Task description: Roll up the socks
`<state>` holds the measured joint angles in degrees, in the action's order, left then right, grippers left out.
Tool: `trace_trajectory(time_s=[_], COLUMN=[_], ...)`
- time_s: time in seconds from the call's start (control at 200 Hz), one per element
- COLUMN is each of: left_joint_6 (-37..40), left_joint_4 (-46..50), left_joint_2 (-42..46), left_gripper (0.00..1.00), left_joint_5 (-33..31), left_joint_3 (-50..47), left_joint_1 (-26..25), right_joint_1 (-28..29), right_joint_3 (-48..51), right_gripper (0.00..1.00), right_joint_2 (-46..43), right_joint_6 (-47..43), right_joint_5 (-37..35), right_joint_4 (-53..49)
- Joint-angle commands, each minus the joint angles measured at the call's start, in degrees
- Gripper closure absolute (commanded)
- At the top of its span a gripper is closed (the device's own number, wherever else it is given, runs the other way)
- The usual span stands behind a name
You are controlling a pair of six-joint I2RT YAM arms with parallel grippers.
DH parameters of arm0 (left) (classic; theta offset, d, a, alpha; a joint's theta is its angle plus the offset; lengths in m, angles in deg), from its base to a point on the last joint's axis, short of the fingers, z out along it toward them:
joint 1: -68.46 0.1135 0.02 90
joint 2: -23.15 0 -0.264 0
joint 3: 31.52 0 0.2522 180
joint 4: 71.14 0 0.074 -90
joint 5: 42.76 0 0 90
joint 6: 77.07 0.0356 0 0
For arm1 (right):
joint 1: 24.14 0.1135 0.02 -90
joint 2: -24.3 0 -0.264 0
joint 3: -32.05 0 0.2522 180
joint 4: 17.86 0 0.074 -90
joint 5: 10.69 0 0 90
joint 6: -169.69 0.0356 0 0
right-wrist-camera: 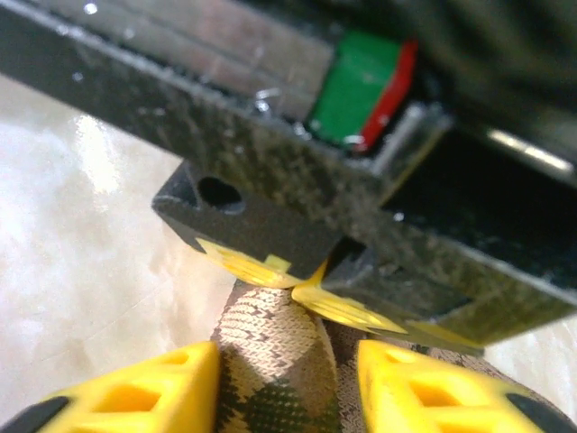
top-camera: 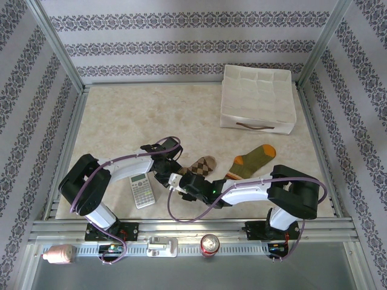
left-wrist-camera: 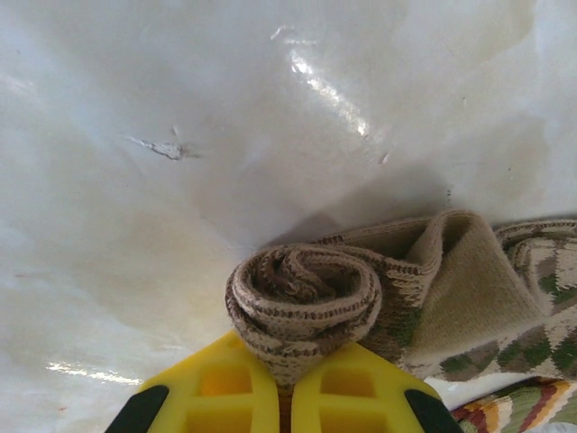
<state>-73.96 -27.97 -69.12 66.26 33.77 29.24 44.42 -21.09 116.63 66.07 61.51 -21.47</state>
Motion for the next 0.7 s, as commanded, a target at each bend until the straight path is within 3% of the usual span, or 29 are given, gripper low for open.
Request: trace_trajectory(time_s=[0.0,0.16,0.245,0.515,0.58,0.694], left_joint_6=[0.7,0.3,-0.3,-2.4,-2.1,-1.3], left_joint_4=[7.7,7.0,5.7,-1.2,-2.0,-4.3], left_joint_2=[-1.7,-0.3,1.5,9.9,11.3,13.6], left_gripper=[1.00,0.99,0.87,0.30,0.23,0.22], left_joint_5=[-0.7,-1.4,-1.9,-3.7,-4.5,-5.6], left_joint_3=[-1.1,-1.5,-2.0,-5.4,-5.6,-6.8], left_joint_1=[-1.0,-1.0,-0.9,0.2,0.7,1.3], right_joint_1=[-0.5,-1.2,-1.8,-4.0,-4.7,-6.3], right_joint_3=[-1.1,-1.3,-0.3,8.8,9.8,11.2], right_gripper=[0.76,1.00,1.00,1.00,1.00,1.00], right_joint_2=[2.9,2.9,2.6,0.9,1.1,0.7], right_joint_6=[2.3,5.0,8.4,20.9,22.8,25.1], right_joint_5=[-1.3,-0.1,1.0,9.8,10.9,13.5], right_joint_4=[-1.7,-4.4,-6.3,-3.8,-3.4,-2.2])
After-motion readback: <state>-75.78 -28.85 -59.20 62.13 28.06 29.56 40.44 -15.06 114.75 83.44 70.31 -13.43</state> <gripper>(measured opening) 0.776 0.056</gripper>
